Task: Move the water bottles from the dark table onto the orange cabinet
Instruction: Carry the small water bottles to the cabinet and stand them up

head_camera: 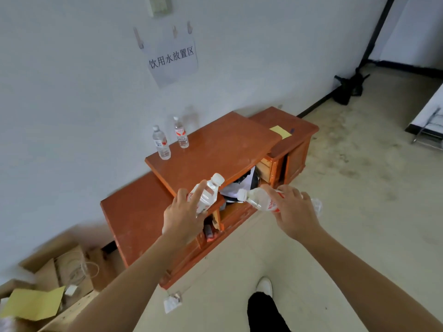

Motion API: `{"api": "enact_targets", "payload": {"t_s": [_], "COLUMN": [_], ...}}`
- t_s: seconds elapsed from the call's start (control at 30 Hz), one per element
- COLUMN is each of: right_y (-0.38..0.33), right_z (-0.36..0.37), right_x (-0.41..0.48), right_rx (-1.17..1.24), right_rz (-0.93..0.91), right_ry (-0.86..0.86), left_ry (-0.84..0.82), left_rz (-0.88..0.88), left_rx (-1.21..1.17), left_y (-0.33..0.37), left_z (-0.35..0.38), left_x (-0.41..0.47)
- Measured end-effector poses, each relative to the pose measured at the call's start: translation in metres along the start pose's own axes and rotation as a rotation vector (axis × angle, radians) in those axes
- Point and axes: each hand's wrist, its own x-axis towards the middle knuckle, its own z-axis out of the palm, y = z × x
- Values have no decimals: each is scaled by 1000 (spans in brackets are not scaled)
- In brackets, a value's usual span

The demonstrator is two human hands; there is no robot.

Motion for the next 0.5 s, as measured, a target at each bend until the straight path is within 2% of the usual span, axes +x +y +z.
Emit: {"api": "enact_targets", "payload": {"t_s": [0.17, 0.3, 0.5], "right_y": [52, 86, 94], "right_z": [13, 12, 41], "right_x": [129, 240, 359], "right_rx": [81, 50, 99], "right_rz": [-22, -79, -214], "right_ry": [-30, -17, -69], "left_ry": [6, 45, -11], "left_rz": [-69, -145, -257], "left_rx": [14, 64, -18], "left_y": [2, -1, -23], "left_z": [12, 13, 52], "left_x": [127, 219, 291]}}
